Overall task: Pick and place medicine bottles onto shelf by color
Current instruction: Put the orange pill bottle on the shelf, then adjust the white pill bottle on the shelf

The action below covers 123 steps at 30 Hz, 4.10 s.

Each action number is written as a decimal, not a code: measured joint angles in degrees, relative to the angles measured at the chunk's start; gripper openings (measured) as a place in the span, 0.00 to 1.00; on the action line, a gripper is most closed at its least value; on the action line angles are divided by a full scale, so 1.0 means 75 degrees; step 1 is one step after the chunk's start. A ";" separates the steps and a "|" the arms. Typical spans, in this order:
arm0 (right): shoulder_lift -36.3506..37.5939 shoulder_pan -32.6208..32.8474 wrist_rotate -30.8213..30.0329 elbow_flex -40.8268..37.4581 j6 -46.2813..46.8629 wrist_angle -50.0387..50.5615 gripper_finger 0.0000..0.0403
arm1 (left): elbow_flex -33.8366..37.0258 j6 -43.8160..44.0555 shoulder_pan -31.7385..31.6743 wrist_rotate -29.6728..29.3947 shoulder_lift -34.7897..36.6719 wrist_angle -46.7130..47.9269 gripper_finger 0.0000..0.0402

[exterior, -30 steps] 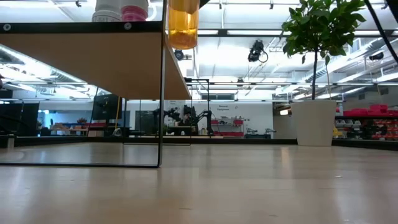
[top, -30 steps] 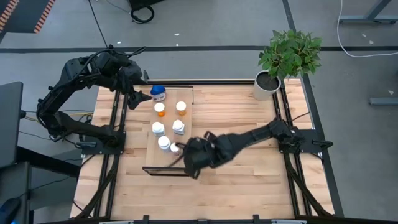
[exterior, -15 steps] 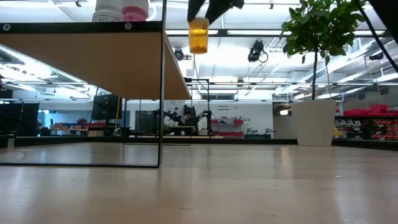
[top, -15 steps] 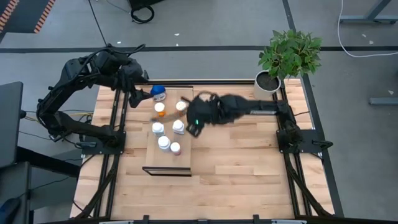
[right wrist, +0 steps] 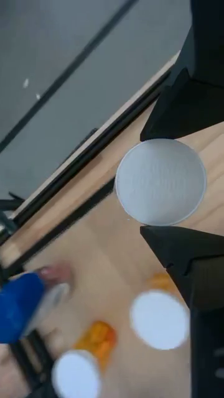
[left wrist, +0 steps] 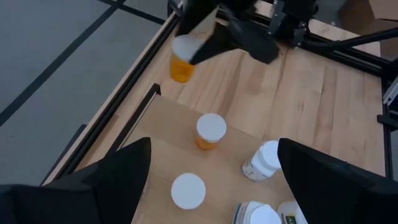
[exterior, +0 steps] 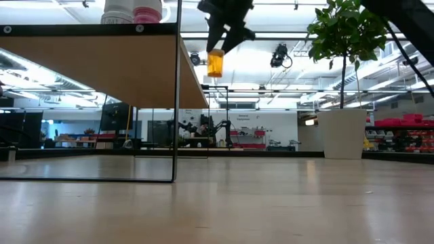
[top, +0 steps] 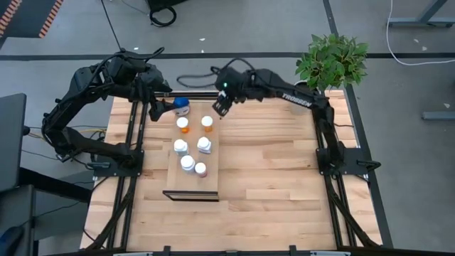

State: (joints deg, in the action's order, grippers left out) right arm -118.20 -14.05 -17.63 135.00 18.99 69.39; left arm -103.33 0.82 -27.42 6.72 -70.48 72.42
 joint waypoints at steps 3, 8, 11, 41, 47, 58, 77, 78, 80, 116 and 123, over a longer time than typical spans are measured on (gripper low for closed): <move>-0.0109 -0.0201 0.0433 0.0000 -0.0122 -0.0436 0.56 | 0.0000 0.0002 0.0000 0.0000 0.0000 0.0000 0.88; -0.0189 -0.0092 0.0479 -0.0003 -0.0634 -0.1022 0.56 | 0.0000 0.0000 0.0001 0.0000 0.0000 0.0000 0.88; -0.0332 -0.0045 0.0486 0.0006 -0.0954 -0.1126 0.56 | 0.0000 0.0000 0.0000 0.0000 0.0000 0.0003 0.88; -0.1103 -0.0124 0.1034 -0.0015 -0.1214 -0.1624 0.56 | 0.0000 0.0003 0.0002 0.0000 0.0000 -0.0323 0.88; -0.1103 -0.0127 0.1034 -0.0015 -0.1206 -0.1621 0.56 | 0.0000 0.0000 0.0003 0.0000 0.0000 -0.0323 0.88; -0.1100 -0.0159 0.1023 -0.0015 -0.1196 -0.1621 0.56 | 0.0000 0.0002 0.0000 0.0000 0.0000 -0.0323 0.88; -0.1086 -0.0159 0.1021 -0.0289 -0.1096 -0.1659 0.56 | 0.0000 0.0003 0.0003 0.0000 0.0000 -0.0323 0.88; -0.1086 -0.0159 0.1021 -0.0289 -0.1094 -0.1668 0.56 | 0.0000 0.0003 0.0000 -0.0003 0.0000 -0.0323 0.88; -0.1086 -0.0159 0.1020 -0.0289 -0.1094 -0.1682 0.56 | 0.0000 0.0003 0.0000 -0.0003 0.0000 -0.0323 0.88; -0.1045 -0.0006 0.1307 -0.0009 -0.0811 -0.1658 0.66 | 0.0000 0.0003 0.0003 0.0000 0.0000 -0.0321 0.88; -0.0522 0.0213 0.1259 0.0004 -0.0695 -0.1602 0.66 | 0.0000 0.0003 0.0001 -0.0002 0.0000 -0.0323 0.88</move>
State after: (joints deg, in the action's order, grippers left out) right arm -122.12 -12.46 -8.18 135.03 13.78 57.38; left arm -103.33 0.84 -27.41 6.71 -70.48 70.00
